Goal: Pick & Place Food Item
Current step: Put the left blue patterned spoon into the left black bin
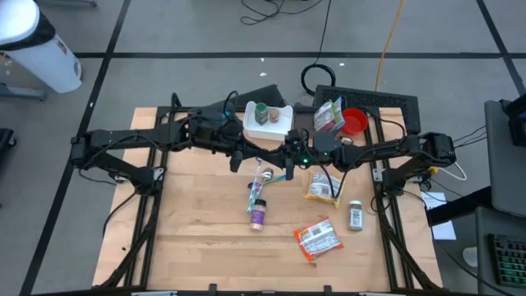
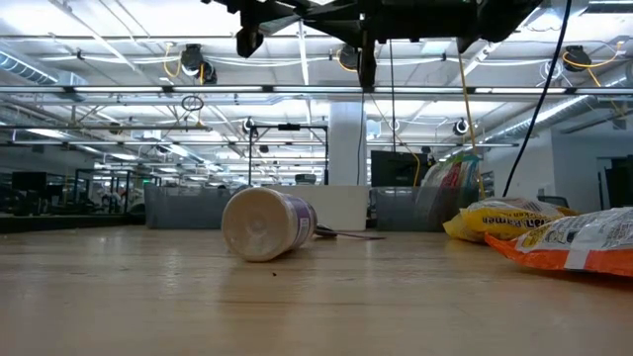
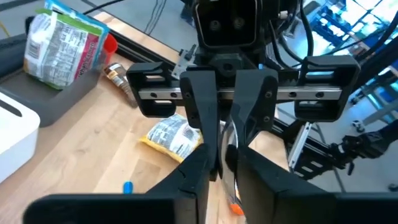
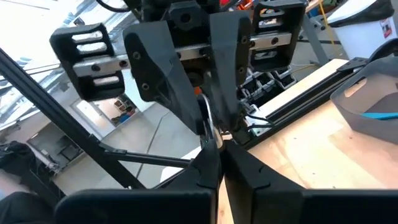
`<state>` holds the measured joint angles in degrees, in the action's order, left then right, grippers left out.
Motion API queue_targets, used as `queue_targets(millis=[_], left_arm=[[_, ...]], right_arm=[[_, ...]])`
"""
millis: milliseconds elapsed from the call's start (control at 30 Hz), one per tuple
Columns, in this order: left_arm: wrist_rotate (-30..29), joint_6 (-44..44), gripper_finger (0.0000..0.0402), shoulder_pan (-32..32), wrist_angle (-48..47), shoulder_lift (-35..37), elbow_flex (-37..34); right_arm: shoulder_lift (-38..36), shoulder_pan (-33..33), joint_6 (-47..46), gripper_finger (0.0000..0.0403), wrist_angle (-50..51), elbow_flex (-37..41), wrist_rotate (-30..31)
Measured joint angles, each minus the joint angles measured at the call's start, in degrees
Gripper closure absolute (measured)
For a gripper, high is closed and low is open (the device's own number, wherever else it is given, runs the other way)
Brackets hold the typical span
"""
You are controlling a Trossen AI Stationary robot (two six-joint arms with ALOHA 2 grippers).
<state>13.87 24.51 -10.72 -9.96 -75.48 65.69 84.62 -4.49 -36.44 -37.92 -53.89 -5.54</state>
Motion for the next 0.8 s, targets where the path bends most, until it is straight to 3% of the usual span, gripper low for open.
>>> queue_targets(millis=[400,600,800], left_arm=[[11.44,0.07,0.0227,-7.11,0.1,0.07,-0.02],[12.08,1.56,0.0214,-6.78,-4.26,0.13,-0.02],[10.09,3.3,0.0213,-3.5,-3.96,0.13,-0.02]], right_arm=[[-0.67,-0.87,-0.29,0.0402,0.61,0.0,1.0],[-4.94,-2.92,1.62,0.0402,3.62,-0.02,1.43],[-10.17,-5.21,3.11,0.0402,11.03,-0.04,8.12]])
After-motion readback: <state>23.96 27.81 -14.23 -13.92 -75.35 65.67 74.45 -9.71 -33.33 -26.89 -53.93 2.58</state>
